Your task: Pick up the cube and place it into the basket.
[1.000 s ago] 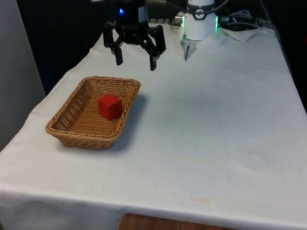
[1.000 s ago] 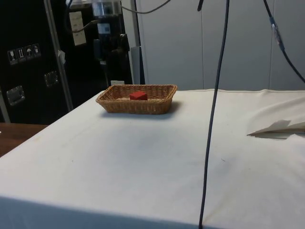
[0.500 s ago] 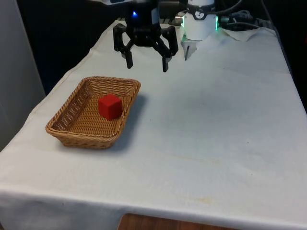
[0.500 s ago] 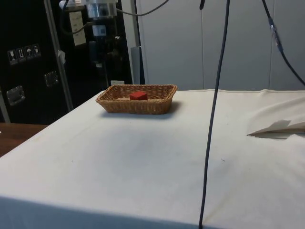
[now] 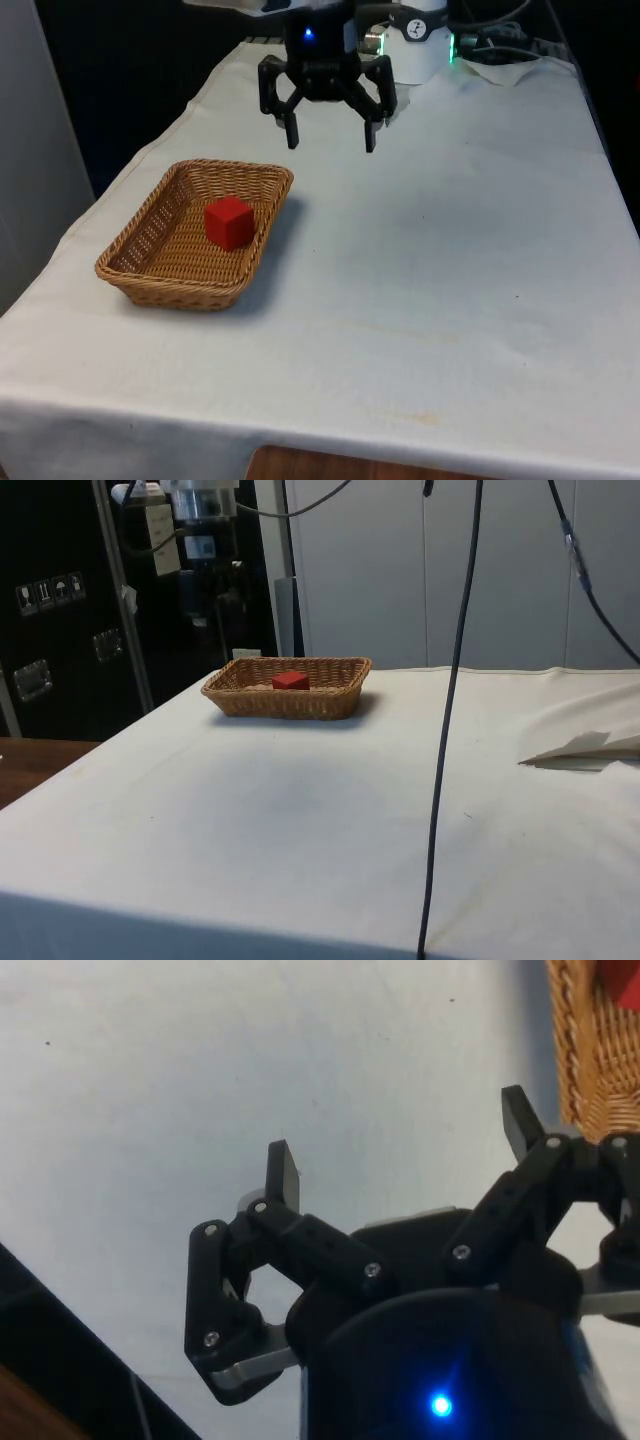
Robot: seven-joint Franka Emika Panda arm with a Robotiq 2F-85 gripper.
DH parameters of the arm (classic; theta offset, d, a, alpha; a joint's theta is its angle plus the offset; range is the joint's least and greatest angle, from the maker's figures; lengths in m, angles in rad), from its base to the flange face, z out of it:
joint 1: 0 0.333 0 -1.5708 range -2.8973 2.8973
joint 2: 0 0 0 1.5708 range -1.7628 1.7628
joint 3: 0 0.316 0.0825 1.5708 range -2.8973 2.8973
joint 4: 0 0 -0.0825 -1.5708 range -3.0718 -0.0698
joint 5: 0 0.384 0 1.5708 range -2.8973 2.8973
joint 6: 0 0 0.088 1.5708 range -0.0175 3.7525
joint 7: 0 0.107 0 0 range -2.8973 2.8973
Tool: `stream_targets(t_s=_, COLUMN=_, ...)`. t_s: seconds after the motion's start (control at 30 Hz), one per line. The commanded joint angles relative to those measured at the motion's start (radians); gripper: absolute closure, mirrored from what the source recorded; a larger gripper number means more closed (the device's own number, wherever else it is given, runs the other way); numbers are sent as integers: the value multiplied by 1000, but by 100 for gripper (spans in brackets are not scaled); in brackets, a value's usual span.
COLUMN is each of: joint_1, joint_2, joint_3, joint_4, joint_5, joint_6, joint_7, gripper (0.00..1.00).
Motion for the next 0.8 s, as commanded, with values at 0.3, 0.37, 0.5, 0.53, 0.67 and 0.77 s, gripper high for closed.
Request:
stream_targets(t_s=0.3, joint_1=6, joint_2=-8, joint_3=27, joint_4=-5, joint_5=-4, joint_6=-1, joint_7=-28, gripper=0)
stream_targets(t_s=0.37, joint_1=7, joint_2=-9, joint_3=32, joint_4=-4, joint_5=-4, joint_6=-1, joint_7=-33, gripper=0)
stream_targets(t_s=0.5, joint_1=8, joint_2=-10, joint_3=46, joint_4=-5, joint_5=-4, joint_6=-1, joint_7=-45, gripper=0)
stream_targets(t_s=0.53, joint_1=8, joint_2=-10, joint_3=49, joint_4=-5, joint_5=-4, joint_6=0, joint_7=-48, gripper=0)
stream_targets(t_s=0.67, joint_1=6, joint_2=-9, joint_3=53, joint_4=-3, joint_5=-4, joint_6=0, joint_7=-53, gripper=0)
stream_targets(t_s=0.77, joint_1=9, joint_2=-12, joint_3=56, joint_4=-8, joint_5=-5, joint_6=2, joint_7=-54, gripper=0)
